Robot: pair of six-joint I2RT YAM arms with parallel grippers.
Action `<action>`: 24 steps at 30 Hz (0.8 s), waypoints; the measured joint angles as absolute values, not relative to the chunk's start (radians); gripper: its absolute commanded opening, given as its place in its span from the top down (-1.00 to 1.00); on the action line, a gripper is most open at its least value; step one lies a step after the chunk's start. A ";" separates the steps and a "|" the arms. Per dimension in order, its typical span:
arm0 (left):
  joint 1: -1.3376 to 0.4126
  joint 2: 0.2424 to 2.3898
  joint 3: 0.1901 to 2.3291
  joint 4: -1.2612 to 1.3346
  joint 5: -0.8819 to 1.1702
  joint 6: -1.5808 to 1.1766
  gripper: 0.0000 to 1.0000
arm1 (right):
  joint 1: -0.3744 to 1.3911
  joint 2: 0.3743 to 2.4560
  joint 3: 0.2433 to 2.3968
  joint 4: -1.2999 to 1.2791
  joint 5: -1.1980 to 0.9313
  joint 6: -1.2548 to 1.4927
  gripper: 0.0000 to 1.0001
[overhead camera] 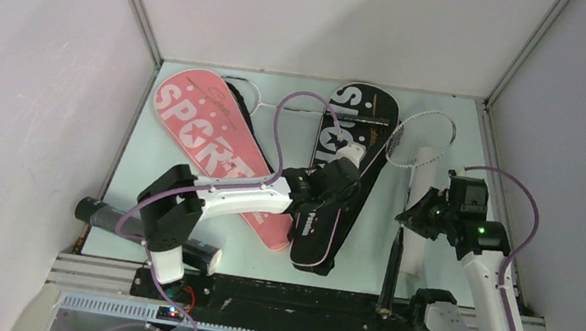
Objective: Pack up the badminton gear
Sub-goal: Place the racket in the racket bag.
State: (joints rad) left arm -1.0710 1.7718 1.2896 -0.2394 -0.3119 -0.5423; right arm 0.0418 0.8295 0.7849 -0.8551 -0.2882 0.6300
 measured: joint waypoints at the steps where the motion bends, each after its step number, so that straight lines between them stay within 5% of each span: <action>1: -1.071 1.768 1.288 -0.240 -0.311 -0.542 1.00 | 0.053 0.822 0.779 -0.858 -0.287 0.636 1.00; 24: -1.071 1.758 1.283 -0.208 -0.302 -0.551 1.00 | 0.183 0.675 0.718 -0.930 -0.240 0.757 1.00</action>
